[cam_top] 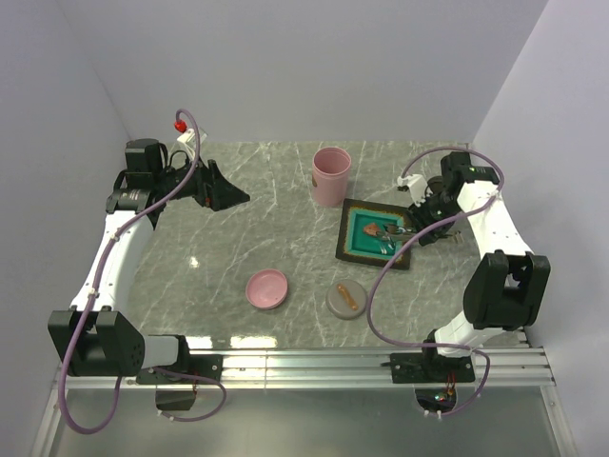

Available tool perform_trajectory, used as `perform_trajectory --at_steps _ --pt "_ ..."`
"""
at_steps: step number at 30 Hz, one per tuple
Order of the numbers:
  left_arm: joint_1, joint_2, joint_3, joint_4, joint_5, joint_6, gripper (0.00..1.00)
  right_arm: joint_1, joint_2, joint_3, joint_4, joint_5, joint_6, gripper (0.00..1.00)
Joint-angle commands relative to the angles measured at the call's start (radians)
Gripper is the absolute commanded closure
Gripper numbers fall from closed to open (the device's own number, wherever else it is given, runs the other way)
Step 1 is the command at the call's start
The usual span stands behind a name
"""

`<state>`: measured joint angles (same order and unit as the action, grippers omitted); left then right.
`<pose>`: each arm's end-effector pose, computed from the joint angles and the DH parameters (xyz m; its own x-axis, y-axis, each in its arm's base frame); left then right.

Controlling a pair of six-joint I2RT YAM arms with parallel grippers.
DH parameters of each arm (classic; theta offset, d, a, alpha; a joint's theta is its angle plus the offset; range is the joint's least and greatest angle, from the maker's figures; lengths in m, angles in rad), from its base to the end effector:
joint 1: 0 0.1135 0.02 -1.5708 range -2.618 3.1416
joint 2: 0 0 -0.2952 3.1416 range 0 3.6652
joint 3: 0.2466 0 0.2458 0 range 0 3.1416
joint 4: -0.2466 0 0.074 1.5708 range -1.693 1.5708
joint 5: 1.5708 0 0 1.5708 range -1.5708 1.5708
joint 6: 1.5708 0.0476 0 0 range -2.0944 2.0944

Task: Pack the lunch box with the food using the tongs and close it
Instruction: Pick up the food using the clamp

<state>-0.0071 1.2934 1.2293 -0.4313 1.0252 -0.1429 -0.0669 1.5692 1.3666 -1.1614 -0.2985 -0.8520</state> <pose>0.2674 -0.0426 0.3951 -0.5781 -0.0698 -0.8129 0.6803 0.5088 -0.5275 0.2899 -0.0054 0.3026 -0.6458 -0.6777 -0.3518 -0.7325 0.6799 0.0350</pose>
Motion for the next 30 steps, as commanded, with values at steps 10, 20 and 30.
perform_trajectory --at_steps 10,20,30 --pt "0.004 -0.026 0.009 0.016 0.026 0.012 0.01 0.018 -0.035 0.000 0.019 0.015 0.010 0.64" --pt "0.004 -0.025 0.007 0.025 0.029 0.005 0.01 0.018 -0.075 0.055 -0.032 -0.014 0.008 0.71" --pt "0.004 -0.022 0.010 0.028 0.032 0.000 0.01 0.016 -0.115 0.074 -0.057 -0.027 0.002 0.73"
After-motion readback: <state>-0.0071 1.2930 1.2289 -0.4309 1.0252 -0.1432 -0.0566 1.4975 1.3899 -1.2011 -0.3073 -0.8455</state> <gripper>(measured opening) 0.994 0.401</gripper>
